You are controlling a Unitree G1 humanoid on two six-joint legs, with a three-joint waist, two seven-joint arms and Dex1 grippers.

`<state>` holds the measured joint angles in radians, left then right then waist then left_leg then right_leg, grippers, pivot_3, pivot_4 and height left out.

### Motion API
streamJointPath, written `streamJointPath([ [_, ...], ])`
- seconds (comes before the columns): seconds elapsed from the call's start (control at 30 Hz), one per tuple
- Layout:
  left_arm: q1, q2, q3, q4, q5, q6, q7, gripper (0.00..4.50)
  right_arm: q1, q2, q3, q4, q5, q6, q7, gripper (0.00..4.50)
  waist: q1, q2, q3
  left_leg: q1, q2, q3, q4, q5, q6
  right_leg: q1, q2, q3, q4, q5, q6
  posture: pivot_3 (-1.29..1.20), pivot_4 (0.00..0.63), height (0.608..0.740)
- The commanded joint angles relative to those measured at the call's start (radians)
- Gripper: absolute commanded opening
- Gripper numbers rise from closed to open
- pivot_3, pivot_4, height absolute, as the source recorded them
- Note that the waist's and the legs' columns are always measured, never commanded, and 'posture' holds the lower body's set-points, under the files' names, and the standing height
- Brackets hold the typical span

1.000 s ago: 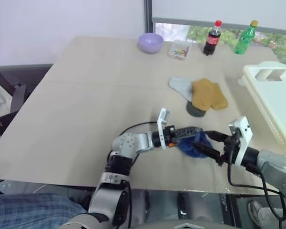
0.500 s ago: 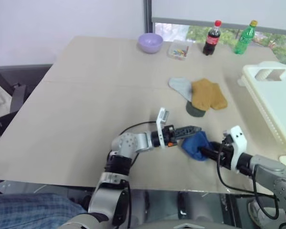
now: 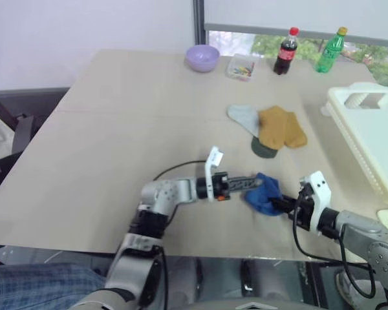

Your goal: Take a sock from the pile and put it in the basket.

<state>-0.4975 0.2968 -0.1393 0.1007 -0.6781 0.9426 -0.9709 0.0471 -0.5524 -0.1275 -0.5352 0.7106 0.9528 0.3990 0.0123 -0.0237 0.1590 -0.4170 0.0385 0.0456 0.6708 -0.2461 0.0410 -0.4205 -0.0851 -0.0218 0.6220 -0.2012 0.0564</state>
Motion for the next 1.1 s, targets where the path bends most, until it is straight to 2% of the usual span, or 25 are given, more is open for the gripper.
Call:
streamJointPath([
  [0.03, 0.039, 0.068, -0.092, -0.106, 0.138, -0.222, -0.074, 3.2, -0.041, 0.007, -0.038, 0.017, -0.026, -0.024, -0.034, 0.02, 0.004, 0.0, 0.0, 0.0, 0.0, 0.0, 0.0, 0.0, 0.0, 0.0, -0.001, 0.0, 0.0, 0.0, 0.0, 0.0, 0.15, 0.73],
  [0.13, 0.084, 0.098, -0.147, -0.114, 0.267, -0.477, -0.113, 3.2, -0.081, 0.012, -0.049, 0.016, -0.012, -0.008, -0.042, 0.02, 0.004, 0.0, 0.0, -0.001, -0.001, 0.001, 0.0, 0.0, 0.0, 0.0, -0.003, 0.001, -0.001, 0.0, 0.0, 0.0, 0.15, 0.73],
  [0.2, 0.101, 0.087, -0.16, -0.106, 0.304, -0.571, -0.116, 3.2, -0.1, -0.002, -0.059, 0.007, -0.001, 0.004, -0.035, 0.02, 0.005, 0.001, 0.0, -0.002, -0.001, 0.002, 0.0, 0.0, 0.0, -0.001, -0.003, 0.001, -0.002, 0.0, 0.0, 0.0, 0.15, 0.73],
  [0.27, 0.113, 0.048, -0.156, -0.092, 0.326, -0.661, -0.096, 3.2, -0.119, -0.024, -0.095, -0.009, 0.027, 0.035, -0.031, 0.02, 0.007, 0.001, 0.0, -0.007, -0.001, 0.001, 0.0, 0.0, 0.0, -0.005, -0.003, 0.001, -0.002, 0.0, 0.0, 0.0, 0.15, 0.73],
  [0.33, 0.119, -0.006, -0.149, -0.09, 0.334, -0.741, -0.073, 3.2, -0.136, -0.085, -0.161, -0.032, 0.072, 0.08, -0.011, 0.02, 0.011, 0.002, 0.001, -0.015, -0.001, 0.001, 0.002, 0.0, 0.0, -0.012, -0.003, 0.0, 0.0, 0.001, 0.0, 0.0, 0.15, 0.73],
  [0.4, 0.11, -0.054, -0.146, -0.078, 0.349, -0.804, -0.049, 3.2, -0.143, -0.152, -0.23, -0.042, 0.116, 0.12, 0.014, 0.02, 0.013, 0.002, 0.001, -0.015, -0.002, 0.001, 0.002, 0.0, 0.0, -0.012, -0.003, 0.0, 0.0, 0.001, 0.0, 0.0, 0.15, 0.73],
  [0.57, 0.063, -0.152, -0.13, -0.037, 0.353, -0.862, 0.005, 3.2, -0.2, -0.29, -0.416, 0.024, 0.193, 0.193, 0.032, 0.02, 0.012, 0.003, 0.001, -0.015, -0.002, 0.002, 0.003, 0.0, 0.001, -0.011, -0.001, -0.001, 0.001, 0.0, 0.0, 0.0, 0.15, 0.73],
  [0.7, 0.02, -0.191, -0.127, -0.01, 0.344, -0.884, -0.008, 3.2, -0.252, -0.365, -0.515, 0.16, 0.162, 0.191, 0.021, 0.02, 0.012, 0.003, 0.001, -0.014, -0.001, 0.003, 0.006, 0.0, 0.001, -0.011, 0.0, -0.002, 0.003, 0.0, 0.0, 0.0, 0.15, 0.73],
  [0.87, 0.002, -0.211, -0.138, -0.029, 0.331, -0.898, -0.038, 3.2, -0.339, -0.36, -0.588, 0.38, 0.12, 0.184, -0.05, 0.02, 0.004, 0.003, 0.001, -0.015, -0.001, 0.003, 0.008, 0.0, 0.001, -0.01, 0.0, -0.001, 0.003, 0.001, 0.001, 0.0, 0.15, 0.73],
  [1.0, -0.003, -0.207, -0.147, -0.026, 0.343, -0.898, -0.042, 3.2, -0.375, -0.332, -0.585, 0.507, 0.076, 0.16, -0.091, 0.02, 0.004, 0.004, 0.0, -0.015, -0.001, 0.004, 0.008, 0.0, 0.001, -0.01, 0.0, -0.001, 0.004, 0.001, 0.002, 0.0, 0.15, 0.73],
  [1.07, -0.005, -0.208, -0.144, -0.022, 0.342, -0.9, -0.043, 3.2, -0.387, -0.325, -0.582, 0.554, 0.06, 0.143, -0.093, 1.02, 0.003, 0.005, 0.0, -0.015, -0.001, 0.003, 0.008, 0.0, 0.001, -0.01, 0.001, -0.001, 0.004, 0.001, 0.002, 0.0, 0.15, 0.73],
  [1.1, -0.005, -0.208, -0.145, -0.022, 0.342, -0.902, -0.042, 3.2, -0.391, -0.32, -0.585, 0.585, 0.051, 0.131, -0.095, 1.27, 0.002, 0.006, 0.0, -0.015, -0.001, 0.003, 0.008, 0.0, 0.001, -0.01, 0.001, -0.001, 0.004, 0.002, 0.002, 0.0, 0.15, 0.73],
])
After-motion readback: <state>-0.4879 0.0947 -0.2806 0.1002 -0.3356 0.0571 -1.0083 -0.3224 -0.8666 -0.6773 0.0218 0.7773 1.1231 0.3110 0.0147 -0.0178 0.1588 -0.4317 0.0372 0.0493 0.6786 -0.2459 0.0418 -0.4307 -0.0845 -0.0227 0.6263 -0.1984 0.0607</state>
